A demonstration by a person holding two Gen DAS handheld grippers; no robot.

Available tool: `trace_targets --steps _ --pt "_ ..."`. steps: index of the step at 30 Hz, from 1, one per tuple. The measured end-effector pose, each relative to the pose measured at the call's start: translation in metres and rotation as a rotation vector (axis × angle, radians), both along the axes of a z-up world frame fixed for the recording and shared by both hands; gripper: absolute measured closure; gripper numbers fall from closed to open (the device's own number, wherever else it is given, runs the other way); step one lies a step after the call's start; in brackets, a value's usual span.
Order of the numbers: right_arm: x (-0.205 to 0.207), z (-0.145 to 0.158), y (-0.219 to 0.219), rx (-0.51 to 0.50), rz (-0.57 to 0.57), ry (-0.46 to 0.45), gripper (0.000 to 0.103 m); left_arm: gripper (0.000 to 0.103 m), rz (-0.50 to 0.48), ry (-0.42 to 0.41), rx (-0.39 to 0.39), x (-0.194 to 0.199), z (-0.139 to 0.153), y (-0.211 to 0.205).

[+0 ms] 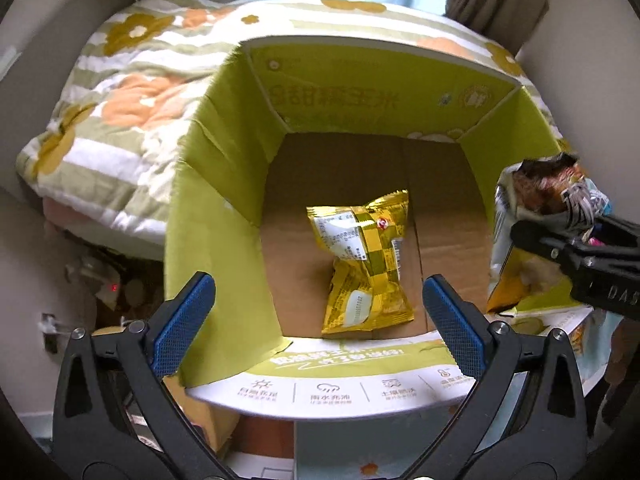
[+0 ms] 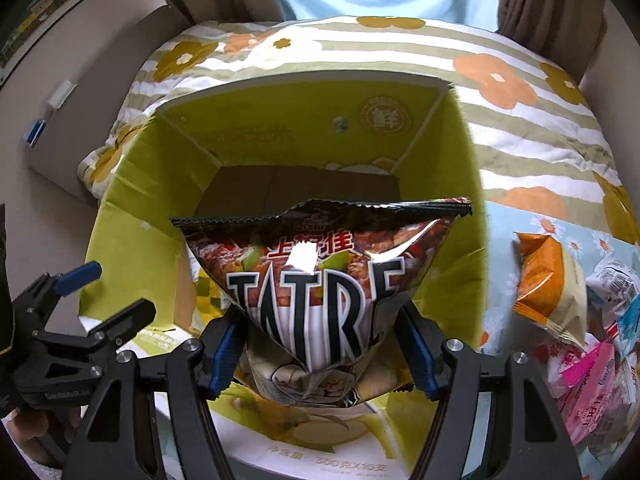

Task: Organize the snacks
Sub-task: 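Carry both bags over the cardboard box and open both tools to drop them, then move both tools back from the box toward the snack pile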

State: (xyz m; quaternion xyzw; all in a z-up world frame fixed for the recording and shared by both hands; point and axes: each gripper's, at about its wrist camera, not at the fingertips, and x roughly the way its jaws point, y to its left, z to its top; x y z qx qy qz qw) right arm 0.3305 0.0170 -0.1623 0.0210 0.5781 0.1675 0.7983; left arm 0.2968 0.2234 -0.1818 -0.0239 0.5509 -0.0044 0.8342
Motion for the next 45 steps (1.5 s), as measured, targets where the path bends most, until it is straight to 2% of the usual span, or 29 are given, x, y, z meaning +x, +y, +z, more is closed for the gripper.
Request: trace_targets --steps 2,4,6,7,10,17,26,36,45 --pt "-0.002 -0.001 0.003 0.029 0.008 0.002 0.036 0.000 0.008 -0.011 -0.007 -0.002 0.004 0.001" --pt "-0.005 0.000 0.005 0.059 0.004 -0.008 0.028 0.000 0.016 -0.026 -0.013 -0.005 0.009 0.004" --pt "-0.007 -0.002 0.006 0.083 0.009 -0.005 0.004 0.000 0.022 -0.041 -0.011 -0.009 0.015 0.007" --pt "-0.009 -0.004 0.006 0.101 0.011 0.005 0.001 0.000 0.024 -0.046 -0.012 -0.012 0.016 0.008" --pt "-0.016 -0.005 0.004 0.125 -0.014 0.018 0.001 0.000 0.033 -0.055 -0.015 -0.020 0.020 0.014" --pt "-0.038 0.009 0.003 0.113 -0.030 -0.020 0.001 0.000 0.040 -0.080 -0.021 -0.043 0.029 0.022" --pt "-0.074 0.042 -0.019 0.096 -0.109 -0.102 0.001 0.000 -0.027 -0.133 -0.048 -0.064 0.048 0.014" --pt "-0.130 0.077 -0.072 0.052 -0.301 -0.189 0.001 0.000 -0.243 -0.194 -0.119 -0.074 0.067 -0.045" --pt "-0.178 0.100 -0.163 0.025 -0.487 -0.279 0.001 0.000 -0.386 -0.206 -0.147 -0.084 0.078 -0.123"
